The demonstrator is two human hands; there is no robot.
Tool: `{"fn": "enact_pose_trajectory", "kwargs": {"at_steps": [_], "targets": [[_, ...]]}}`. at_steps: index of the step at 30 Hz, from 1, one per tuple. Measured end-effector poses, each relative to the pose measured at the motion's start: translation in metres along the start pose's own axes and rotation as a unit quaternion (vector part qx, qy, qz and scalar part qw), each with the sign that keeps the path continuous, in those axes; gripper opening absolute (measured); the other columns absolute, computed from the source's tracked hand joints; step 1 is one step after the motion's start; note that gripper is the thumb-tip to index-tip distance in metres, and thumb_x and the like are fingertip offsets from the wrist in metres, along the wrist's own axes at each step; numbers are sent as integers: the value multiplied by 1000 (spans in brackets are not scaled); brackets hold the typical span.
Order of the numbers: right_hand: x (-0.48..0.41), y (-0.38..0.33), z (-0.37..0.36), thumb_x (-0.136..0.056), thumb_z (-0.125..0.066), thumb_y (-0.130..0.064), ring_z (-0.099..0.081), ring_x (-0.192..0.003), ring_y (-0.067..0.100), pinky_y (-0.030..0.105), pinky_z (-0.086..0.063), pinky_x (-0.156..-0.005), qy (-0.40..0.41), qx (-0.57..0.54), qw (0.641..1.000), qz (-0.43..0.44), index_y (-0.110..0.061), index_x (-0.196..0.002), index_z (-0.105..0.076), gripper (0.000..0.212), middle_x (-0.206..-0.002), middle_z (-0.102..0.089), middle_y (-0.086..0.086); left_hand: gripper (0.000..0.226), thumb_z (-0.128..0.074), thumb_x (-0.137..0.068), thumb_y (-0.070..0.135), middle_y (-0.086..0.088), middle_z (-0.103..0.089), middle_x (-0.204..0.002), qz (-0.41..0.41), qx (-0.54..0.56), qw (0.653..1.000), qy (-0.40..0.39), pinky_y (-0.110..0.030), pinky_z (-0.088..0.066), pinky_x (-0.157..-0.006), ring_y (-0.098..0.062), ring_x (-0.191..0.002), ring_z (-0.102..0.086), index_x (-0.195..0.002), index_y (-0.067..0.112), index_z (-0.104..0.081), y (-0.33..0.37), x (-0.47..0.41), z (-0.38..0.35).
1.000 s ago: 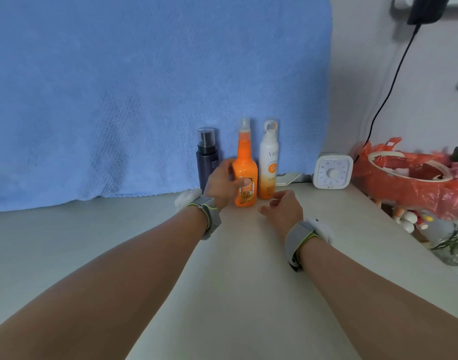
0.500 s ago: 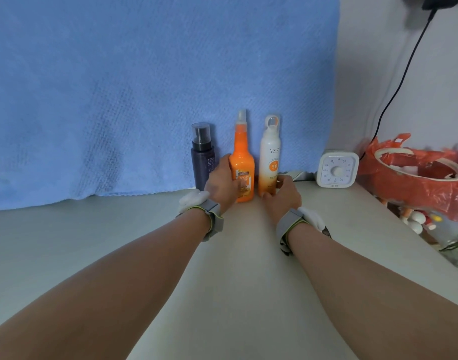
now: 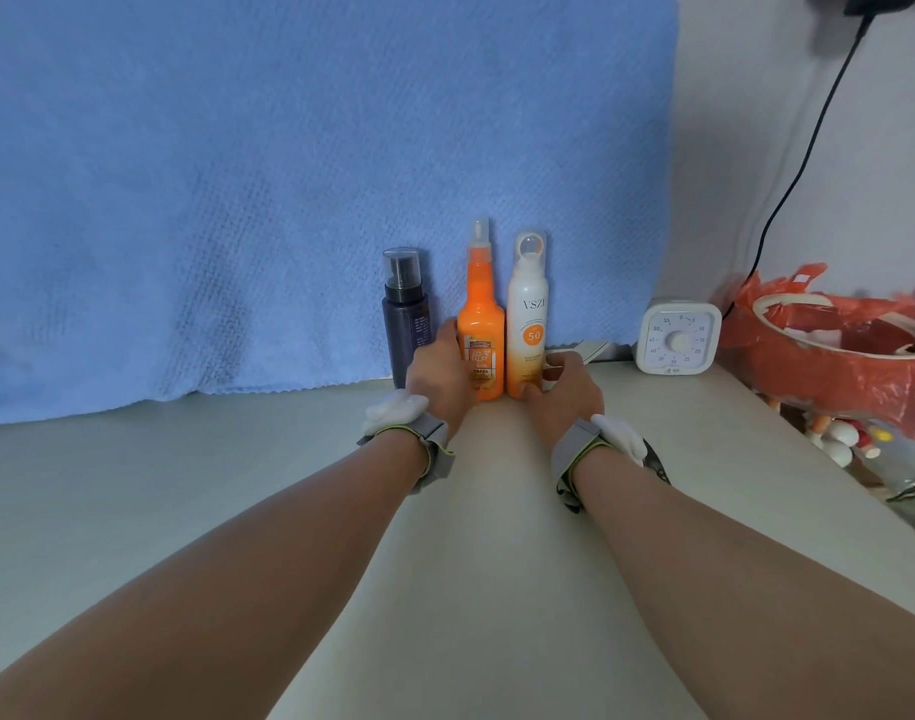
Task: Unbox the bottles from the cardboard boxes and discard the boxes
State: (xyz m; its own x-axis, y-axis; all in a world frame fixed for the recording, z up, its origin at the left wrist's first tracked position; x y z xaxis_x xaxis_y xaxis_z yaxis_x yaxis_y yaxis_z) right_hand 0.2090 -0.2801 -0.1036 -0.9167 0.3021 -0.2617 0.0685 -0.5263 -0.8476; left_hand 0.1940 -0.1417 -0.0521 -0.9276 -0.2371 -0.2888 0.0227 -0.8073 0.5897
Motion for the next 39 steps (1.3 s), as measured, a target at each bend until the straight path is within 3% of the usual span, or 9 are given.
{"fn": "enact_pose_trajectory", "kwargs": {"at_steps": [6, 11, 13, 16, 18, 21, 28, 32, 39], "targets": [[-1, 1, -2, -79, -72, -25, -62, -105, 25, 26, -38, -79, 1, 5, 1000, 0, -15, -120, -52, 46, -115, -67, 5, 59, -61, -94, 12, -20, -67, -114, -6, 15, 999, -33, -49, -57, -82, -38, -90, -70, -145, 20, -33, -7, 6, -1], [5, -4, 1, -75, -77, -23, -60, -104, 26, 26, -35, -75, -2, 21, 1000, -10, -9, -121, -49, 55, -121, -60, 11, 40, -58, -94, 7, -15, -65, -118, -35, 75, 997, -10, -49, -58, -76, -38, -82, -70, -132, 14, -46, -13, 28, 15], [10, -5, 3, -78, -75, -22, -59, -106, 27, 29, -39, -79, -18, 41, 999, -7, -8, -124, -49, 54, -124, -57, 11, 32, -60, -93, 14, -7, -64, -111, -45, 68, 995, 61, -46, -55, -81, -30, -88, -67, -122, 15, -48, -20, 37, 24], [19, -6, 10, -82, -72, -20, -58, -114, 28, 34, -42, -94, -54, 49, 997, 4, -10, -132, -45, 58, -130, -57, 10, 49, -68, -89, 15, -13, -48, -128, 41, 106, 984, 137, -42, -46, -97, -32, -112, -56, -129, 9, -41, -29, 40, 35], [24, -7, 13, -84, -69, -19, -55, -120, 28, 36, -41, -100, -69, 51, 996, 17, -11, -138, -41, 61, -131, -58, 9, 62, -70, -88, 17, -17, -44, -138, 110, 129, 981, 97, -39, -40, -105, -34, -124, -50, -138, 5, -36, -33, 34, 35], [30, -8, 17, -85, -68, -19, -56, -120, 26, 37, -42, -103, -87, 41, 995, 33, -13, -140, -41, 62, -132, -59, 8, 58, -69, -88, 17, -16, -56, -135, 121, 163, 978, 35, -37, -42, -103, -31, -124, -54, -137, 5, -40, -37, 28, 26], [27, -4, 15, -81, -71, -21, -59, -115, 23, 38, -46, -99, -91, 15, 995, 35, -16, -135, -45, 61, -131, -58, 3, 54, -74, -84, 26, -14, -59, -120, 128, 151, 978, 69, -45, -49, -94, -32, -107, -60, -124, 9, -43, -36, 18, 6], [25, -3, 14, -80, -73, -22, -59, -113, 23, 36, -47, -96, -88, 14, 995, 37, -16, -134, -45, 62, -129, -58, 3, 46, -68, -89, 25, -14, -56, -127, 137, 107, 983, 58, -43, -47, -96, -33, -112, -58, -125, 8, -47, -35, 8, 3], [25, -6, 15, -80, -74, -19, -59, -114, 25, 37, -47, -98, -83, 7, 996, 22, -13, -135, -42, 64, -133, -52, 6, 55, -72, -85, 29, -16, -51, -130, 154, 115, 980, 46, -49, -43, -102, -36, -116, -55, -127, 7, -44, -37, 19, 12]]}}
Point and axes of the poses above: each hand's wrist, its own x-axis away from the middle knuckle, its own z-axis out of the back of the hand, y = z × x, the point moved 1 cm from there along -x, towards the middle knuckle
